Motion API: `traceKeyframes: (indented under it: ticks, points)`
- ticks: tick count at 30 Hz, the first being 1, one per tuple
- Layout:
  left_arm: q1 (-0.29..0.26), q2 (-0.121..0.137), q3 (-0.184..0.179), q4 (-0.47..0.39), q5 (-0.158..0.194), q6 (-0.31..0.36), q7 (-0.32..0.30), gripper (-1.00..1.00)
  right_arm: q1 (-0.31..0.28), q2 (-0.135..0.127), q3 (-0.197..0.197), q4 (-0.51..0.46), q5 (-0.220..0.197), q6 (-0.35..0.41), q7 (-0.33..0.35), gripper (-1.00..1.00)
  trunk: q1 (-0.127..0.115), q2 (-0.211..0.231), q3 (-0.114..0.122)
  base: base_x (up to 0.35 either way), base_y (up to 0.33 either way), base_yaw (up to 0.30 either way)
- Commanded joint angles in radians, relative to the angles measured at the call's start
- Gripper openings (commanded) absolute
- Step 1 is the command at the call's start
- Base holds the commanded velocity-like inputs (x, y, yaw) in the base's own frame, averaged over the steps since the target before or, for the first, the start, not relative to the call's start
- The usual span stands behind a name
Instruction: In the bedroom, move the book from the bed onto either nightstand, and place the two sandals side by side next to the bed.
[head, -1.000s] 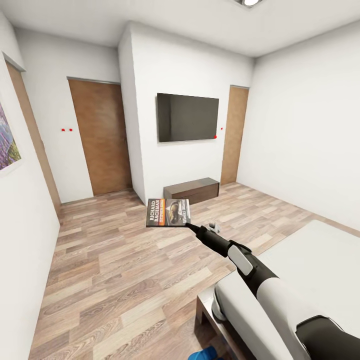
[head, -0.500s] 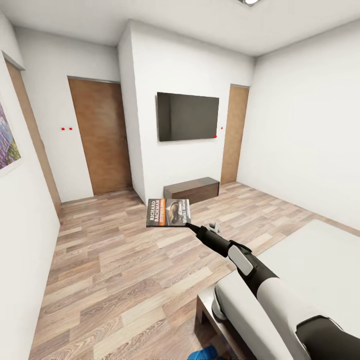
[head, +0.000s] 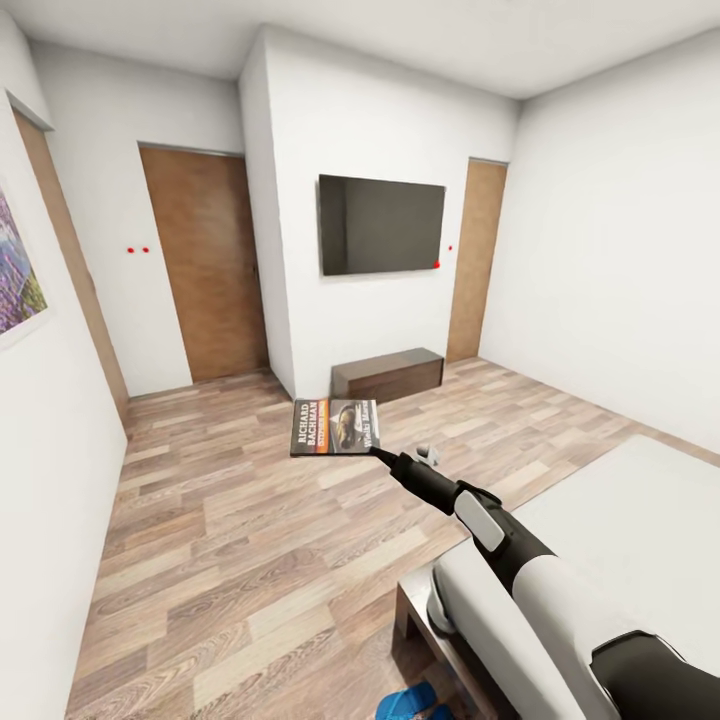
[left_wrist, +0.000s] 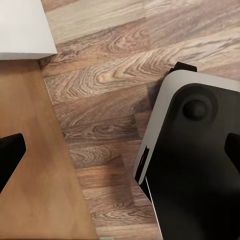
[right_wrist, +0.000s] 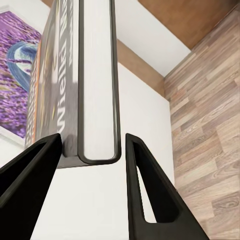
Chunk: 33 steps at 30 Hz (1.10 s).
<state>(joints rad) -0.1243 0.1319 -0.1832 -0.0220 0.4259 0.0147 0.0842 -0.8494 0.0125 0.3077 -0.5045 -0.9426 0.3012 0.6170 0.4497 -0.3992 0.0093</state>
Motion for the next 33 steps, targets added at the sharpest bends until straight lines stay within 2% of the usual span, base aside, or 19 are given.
traceKeyframes:
  ticks: [1,33]
  points:
    - [0.0,0.0,-0.009,-0.001,0.008,0.001,0.003,1.0,0.0,0.0,0.002,0.0,-0.012,0.007,0.0,-1.0,0.0,-0.001,-0.002,0.0,0.0,0.071]
    - [0.0,0.0,-0.009,-0.001,0.008,0.001,0.002,1.0,0.0,0.002,0.003,0.0,-0.01,0.006,0.006,-1.0,0.0,-0.001,-0.051,0.0,0.0,0.073]
